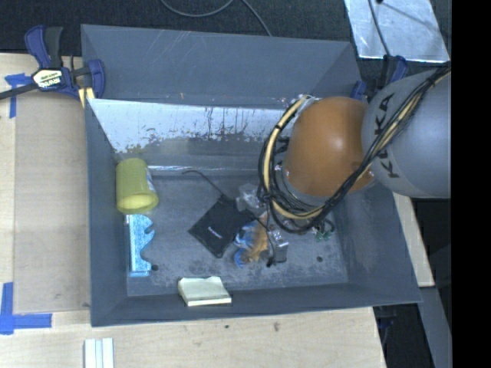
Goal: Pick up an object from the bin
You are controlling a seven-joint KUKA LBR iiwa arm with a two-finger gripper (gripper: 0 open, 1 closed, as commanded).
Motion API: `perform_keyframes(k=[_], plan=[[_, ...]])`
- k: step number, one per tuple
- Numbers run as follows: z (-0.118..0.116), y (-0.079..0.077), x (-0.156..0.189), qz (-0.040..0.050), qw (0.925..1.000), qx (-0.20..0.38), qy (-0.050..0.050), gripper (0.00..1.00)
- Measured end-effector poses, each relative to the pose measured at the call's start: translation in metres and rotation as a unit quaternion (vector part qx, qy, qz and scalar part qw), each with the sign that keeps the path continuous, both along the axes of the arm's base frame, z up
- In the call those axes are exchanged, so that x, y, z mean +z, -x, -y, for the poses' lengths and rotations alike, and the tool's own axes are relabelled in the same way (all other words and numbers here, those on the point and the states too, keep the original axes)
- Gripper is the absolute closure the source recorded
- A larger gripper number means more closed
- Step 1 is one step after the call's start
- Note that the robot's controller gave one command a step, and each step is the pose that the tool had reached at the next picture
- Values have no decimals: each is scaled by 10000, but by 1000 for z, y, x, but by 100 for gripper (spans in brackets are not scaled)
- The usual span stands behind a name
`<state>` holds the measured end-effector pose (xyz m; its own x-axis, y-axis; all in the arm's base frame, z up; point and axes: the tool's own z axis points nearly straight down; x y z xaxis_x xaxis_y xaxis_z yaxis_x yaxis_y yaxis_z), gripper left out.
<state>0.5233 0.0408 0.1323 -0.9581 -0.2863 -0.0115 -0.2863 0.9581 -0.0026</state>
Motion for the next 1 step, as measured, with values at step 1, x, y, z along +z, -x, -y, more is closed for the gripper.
perform_keyframes(k=[1], plan=[[-13, -21, -60, -25, 9988, -499, -7, 100]])
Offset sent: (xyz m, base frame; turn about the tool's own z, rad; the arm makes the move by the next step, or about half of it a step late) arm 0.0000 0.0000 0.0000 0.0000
